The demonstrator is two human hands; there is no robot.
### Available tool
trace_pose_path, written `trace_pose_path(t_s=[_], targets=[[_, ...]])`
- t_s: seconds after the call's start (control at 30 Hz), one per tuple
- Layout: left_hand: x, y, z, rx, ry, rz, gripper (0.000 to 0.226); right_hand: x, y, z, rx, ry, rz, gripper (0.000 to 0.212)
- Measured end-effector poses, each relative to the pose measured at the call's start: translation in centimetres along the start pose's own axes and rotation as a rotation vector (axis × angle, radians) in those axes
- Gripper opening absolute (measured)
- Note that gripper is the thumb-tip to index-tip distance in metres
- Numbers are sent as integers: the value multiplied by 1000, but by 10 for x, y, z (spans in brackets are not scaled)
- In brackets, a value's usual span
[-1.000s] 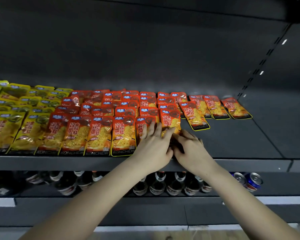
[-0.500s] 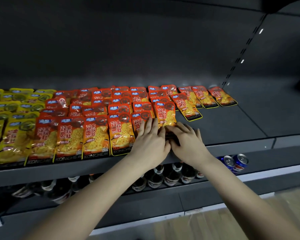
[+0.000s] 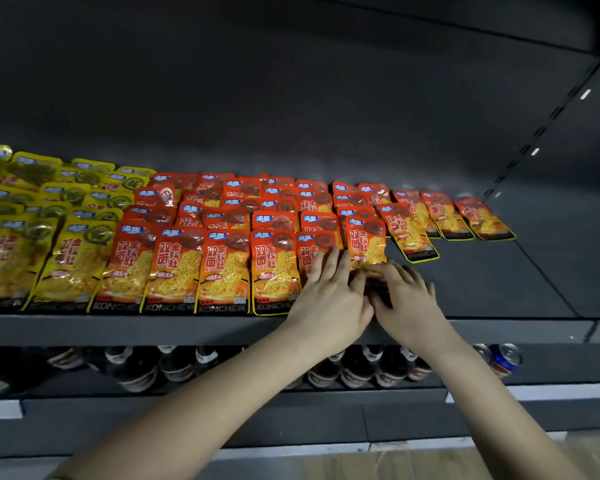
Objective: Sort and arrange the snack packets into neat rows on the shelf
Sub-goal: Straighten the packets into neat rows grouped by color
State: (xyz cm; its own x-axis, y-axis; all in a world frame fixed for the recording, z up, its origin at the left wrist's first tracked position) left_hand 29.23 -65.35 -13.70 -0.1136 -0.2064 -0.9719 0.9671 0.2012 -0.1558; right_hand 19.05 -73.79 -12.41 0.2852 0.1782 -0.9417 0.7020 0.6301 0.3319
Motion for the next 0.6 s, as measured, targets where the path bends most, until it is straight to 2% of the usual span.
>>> trace_pose_path(t_s=[0.3,0.43,0.6], targets=[[5,3,2,9,-14,-8,55,1,-1,-4,8,-20,29,41],[5,3,0,37,-53,-24,76,0,-4,-3,-45,-67,82,35],[6,5,-3,15,-223,-100,50,-8,-9,4,-47,-60,223,31]])
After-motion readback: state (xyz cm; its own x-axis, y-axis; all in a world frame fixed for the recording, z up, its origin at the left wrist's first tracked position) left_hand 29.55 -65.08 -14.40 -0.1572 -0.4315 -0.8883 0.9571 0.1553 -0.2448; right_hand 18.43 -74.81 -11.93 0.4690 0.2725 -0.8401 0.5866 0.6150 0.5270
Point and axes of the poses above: each hand's wrist, its own z-axis towards the middle knuckle, its own x-axis out of the palm, y = z × x, the point moved 1 cm from there along z, towards the middle knuckle, and after that the axes turned 4 degrees about -y, right-handed, at the moved point
